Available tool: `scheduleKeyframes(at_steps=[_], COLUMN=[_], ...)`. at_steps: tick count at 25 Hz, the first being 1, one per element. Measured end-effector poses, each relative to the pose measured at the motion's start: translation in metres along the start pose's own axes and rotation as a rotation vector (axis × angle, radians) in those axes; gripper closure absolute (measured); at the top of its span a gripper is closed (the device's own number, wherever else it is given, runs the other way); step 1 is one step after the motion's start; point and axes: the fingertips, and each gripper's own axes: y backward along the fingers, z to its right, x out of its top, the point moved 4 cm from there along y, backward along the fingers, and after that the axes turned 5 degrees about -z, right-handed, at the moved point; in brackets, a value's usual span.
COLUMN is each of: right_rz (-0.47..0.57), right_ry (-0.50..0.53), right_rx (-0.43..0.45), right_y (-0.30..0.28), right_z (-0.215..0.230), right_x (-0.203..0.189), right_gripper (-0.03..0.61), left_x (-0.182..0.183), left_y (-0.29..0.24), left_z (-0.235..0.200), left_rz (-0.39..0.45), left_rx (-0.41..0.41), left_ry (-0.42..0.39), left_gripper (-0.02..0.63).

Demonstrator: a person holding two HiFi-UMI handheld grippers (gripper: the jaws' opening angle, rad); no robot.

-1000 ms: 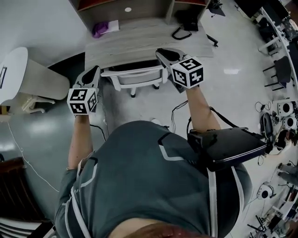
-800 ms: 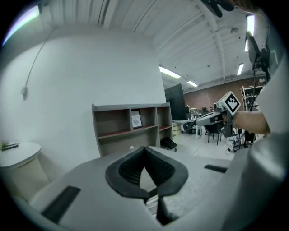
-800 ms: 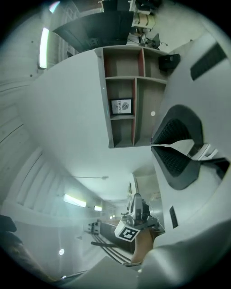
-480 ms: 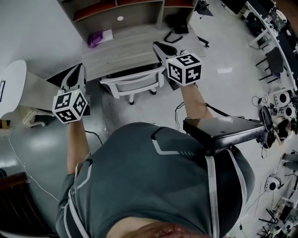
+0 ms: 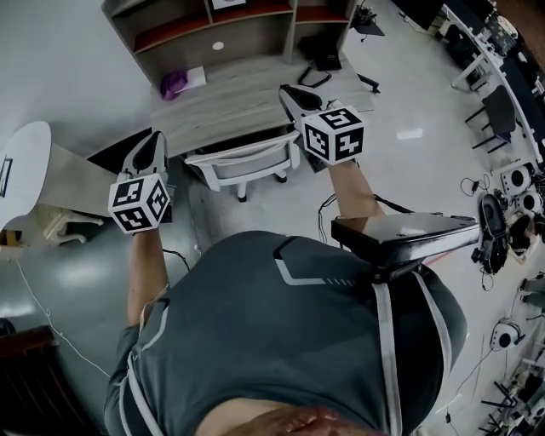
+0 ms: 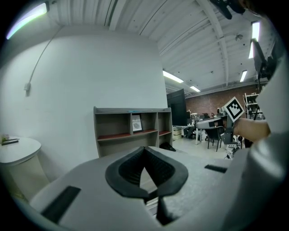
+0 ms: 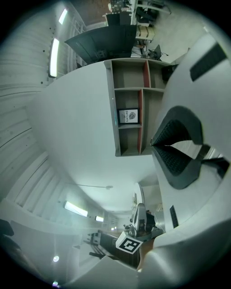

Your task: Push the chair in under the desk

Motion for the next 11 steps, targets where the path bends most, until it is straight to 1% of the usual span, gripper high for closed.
scheduleKeyframes(at_steps=[5, 11], right_rz=[-0.011, -0.027], right_ry=[0.004, -0.003], right_rx=[-0.014, -0.023], right_y=[0.0009, -0.0037], right_z=[0.0011, 0.0028], right_x=[-0.0018, -0.0082], right_gripper=[0.549, 0.549], left_x=[0.0001, -0.0094], left_y=[0.0067, 0.0070], left_z=[-0.0005, 0.0000], left_rz=[0.003, -0.010], left_rx=[0.010, 0.009], left_ry=[-0.003, 0.014], left_gripper=[0.604, 0.604])
